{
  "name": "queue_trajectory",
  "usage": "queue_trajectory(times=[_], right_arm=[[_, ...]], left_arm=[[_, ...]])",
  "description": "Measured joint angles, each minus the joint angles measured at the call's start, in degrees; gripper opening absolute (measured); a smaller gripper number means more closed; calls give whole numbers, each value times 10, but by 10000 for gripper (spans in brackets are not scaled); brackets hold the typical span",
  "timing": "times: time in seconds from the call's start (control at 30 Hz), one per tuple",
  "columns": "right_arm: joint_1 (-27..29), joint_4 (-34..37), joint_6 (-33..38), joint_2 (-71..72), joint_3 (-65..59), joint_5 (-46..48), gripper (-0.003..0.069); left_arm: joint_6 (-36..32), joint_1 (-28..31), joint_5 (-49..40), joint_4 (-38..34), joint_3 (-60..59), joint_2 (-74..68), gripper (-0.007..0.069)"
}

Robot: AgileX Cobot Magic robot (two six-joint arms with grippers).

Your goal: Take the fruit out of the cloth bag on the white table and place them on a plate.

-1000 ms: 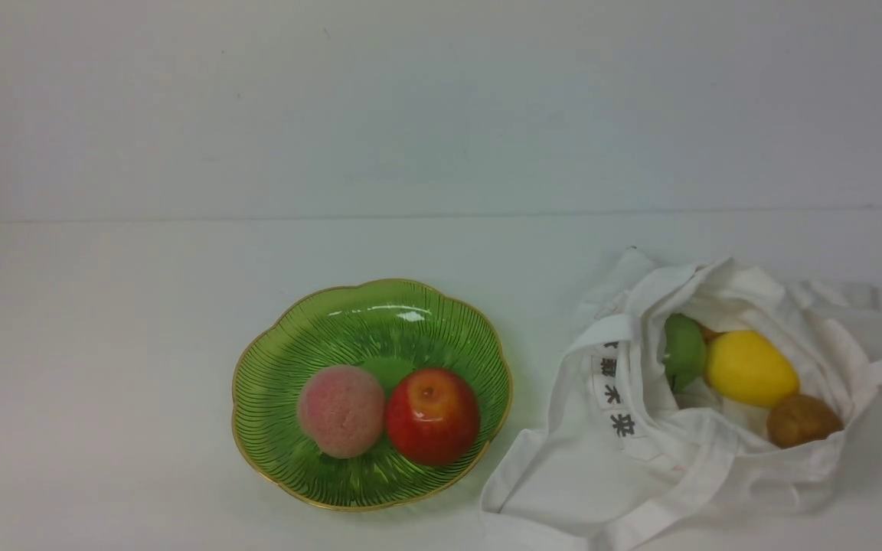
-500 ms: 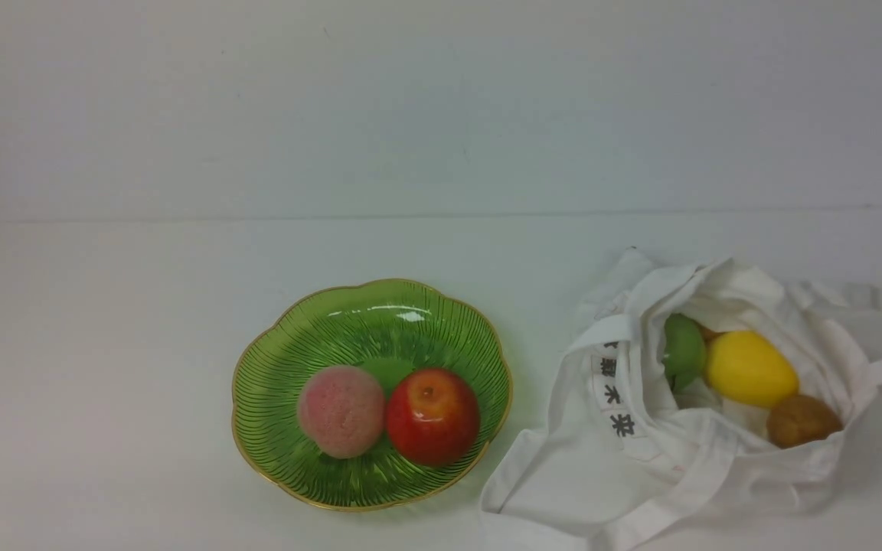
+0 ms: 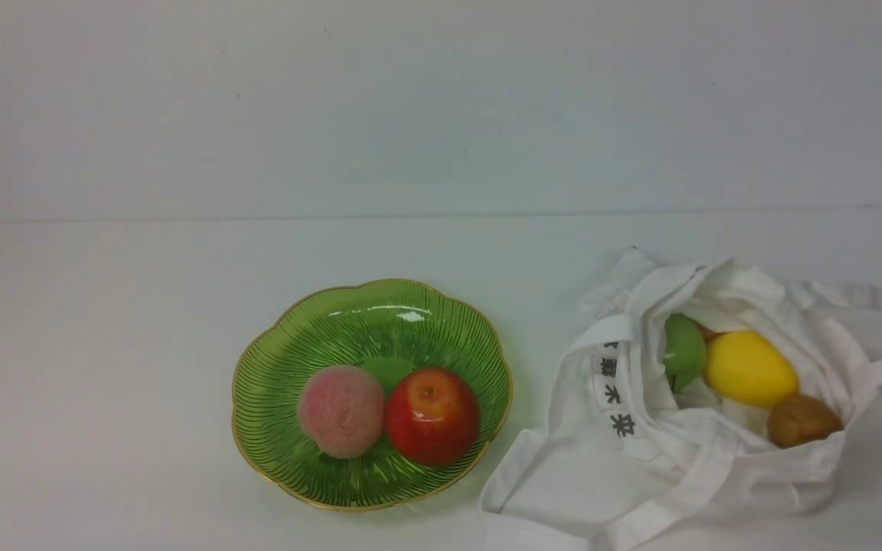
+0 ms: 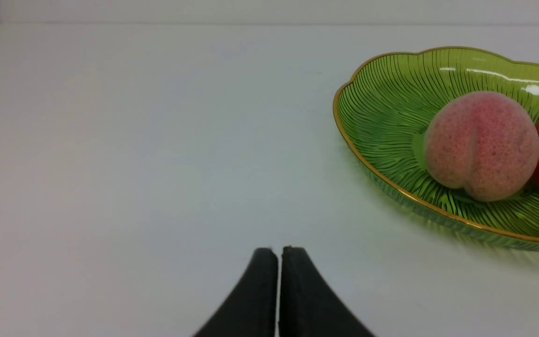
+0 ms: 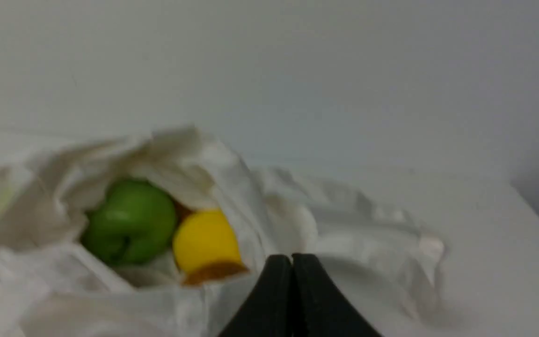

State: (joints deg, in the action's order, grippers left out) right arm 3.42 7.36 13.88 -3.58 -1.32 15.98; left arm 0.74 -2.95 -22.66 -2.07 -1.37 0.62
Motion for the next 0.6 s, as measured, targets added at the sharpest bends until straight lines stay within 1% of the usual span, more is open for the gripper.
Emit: queue_trajectory(times=[0.03,0.07,0.6], right_arm=[[6,-4,0,14,-3,34,-14],[10,-8,1,28,-3,42,-14],[12,-7,-15,40,-1,53,-14]], left_arm=[[0,0,0,0,0,0,-8],[0,0,0,0,0,0,-8],[0,0,0,0,0,0,-8]])
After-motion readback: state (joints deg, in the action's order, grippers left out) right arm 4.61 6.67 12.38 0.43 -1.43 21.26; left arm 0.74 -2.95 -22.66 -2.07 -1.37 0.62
